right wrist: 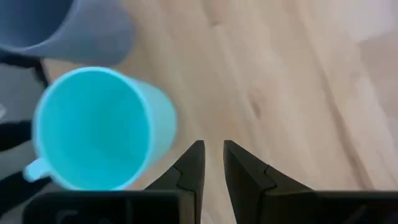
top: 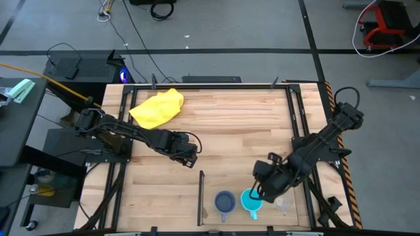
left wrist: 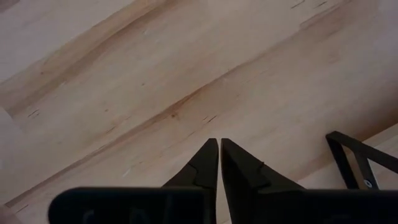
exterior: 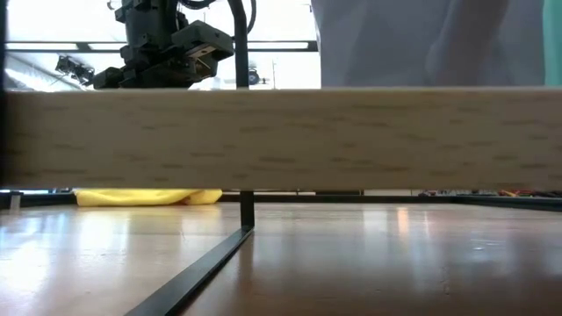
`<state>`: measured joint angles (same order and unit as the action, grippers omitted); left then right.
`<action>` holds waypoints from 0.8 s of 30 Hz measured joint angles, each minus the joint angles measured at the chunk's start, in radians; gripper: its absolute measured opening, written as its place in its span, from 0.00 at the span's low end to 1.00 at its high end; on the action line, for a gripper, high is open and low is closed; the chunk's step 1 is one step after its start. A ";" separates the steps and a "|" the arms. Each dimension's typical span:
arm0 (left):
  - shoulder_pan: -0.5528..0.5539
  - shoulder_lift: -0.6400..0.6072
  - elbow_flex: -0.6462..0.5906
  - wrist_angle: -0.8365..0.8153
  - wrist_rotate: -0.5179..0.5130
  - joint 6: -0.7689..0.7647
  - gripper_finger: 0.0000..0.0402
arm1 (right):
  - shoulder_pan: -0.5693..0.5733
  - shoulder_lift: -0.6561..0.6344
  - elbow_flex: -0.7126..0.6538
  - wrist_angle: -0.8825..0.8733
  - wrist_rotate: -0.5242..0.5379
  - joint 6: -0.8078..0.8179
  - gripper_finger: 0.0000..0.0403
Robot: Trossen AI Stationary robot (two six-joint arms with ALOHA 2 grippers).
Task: Stack small to large cups/mugs on shelf
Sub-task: Return to Home Position
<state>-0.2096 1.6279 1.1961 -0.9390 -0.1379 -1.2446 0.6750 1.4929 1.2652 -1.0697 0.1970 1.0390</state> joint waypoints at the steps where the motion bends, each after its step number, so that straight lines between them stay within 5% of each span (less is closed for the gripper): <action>1: 0.000 0.000 0.000 0.000 0.000 0.000 0.06 | 0.013 0.001 0.000 -0.014 0.020 0.027 0.16; 9: 0.000 0.000 0.000 0.001 0.000 0.000 0.07 | 0.110 0.002 0.000 -0.058 0.064 0.201 0.16; 15: -0.001 0.000 0.000 0.002 -0.026 0.012 0.09 | 0.208 -0.004 0.000 -0.265 0.063 0.391 0.16; 24: -0.001 -0.014 0.002 0.008 -0.049 0.051 0.03 | 0.323 -0.176 0.000 -0.327 0.142 0.590 0.16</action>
<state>-0.2104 1.6143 1.1982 -0.9307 -0.1869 -1.1939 0.9985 1.3171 1.2648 -1.3969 0.3386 1.6288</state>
